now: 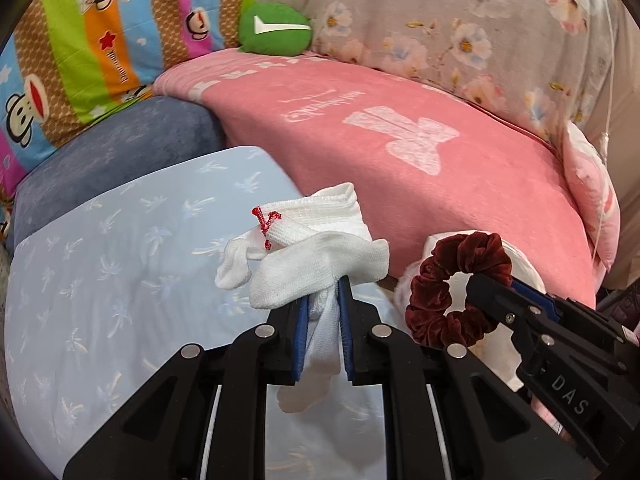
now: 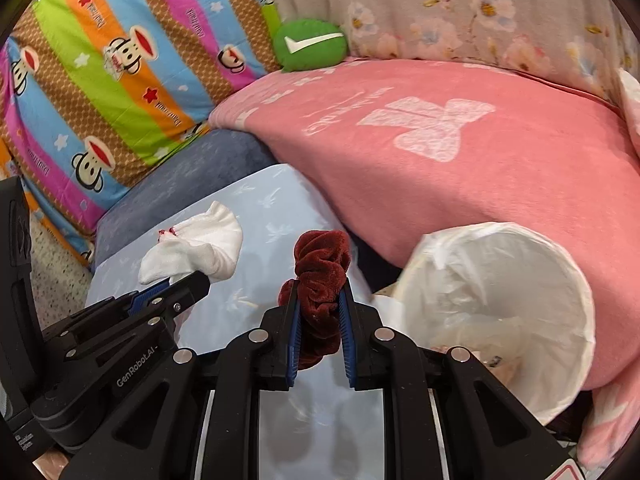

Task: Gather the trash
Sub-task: 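Carry the glove and scrunchie over the bin and open both grippers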

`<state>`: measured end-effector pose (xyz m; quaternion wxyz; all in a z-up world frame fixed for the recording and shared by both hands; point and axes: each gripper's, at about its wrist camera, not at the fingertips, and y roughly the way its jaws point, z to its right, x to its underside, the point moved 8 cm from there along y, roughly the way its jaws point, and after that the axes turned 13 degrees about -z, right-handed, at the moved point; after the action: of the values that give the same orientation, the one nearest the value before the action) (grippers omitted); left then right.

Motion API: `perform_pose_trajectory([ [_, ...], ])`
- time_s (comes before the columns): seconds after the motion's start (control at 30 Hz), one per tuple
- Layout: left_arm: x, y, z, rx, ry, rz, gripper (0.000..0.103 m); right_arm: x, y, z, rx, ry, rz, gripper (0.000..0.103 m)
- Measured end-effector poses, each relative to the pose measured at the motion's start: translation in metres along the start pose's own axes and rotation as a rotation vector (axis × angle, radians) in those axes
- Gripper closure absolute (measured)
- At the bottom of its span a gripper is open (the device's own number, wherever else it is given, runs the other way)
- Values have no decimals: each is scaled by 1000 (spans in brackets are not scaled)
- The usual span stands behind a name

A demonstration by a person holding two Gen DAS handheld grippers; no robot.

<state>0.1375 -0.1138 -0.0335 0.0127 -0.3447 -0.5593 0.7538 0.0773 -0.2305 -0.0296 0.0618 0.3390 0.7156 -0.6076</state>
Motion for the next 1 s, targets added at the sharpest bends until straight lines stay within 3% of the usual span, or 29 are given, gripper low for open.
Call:
perform_pose_trajectory([
  [0.47,8,-1,79,34,133,-11,87,13,-38,81,49,113,53,87],
  [1.0,11,13,138,52,222,-45,86,20,-52,136,79,187,65,85],
])
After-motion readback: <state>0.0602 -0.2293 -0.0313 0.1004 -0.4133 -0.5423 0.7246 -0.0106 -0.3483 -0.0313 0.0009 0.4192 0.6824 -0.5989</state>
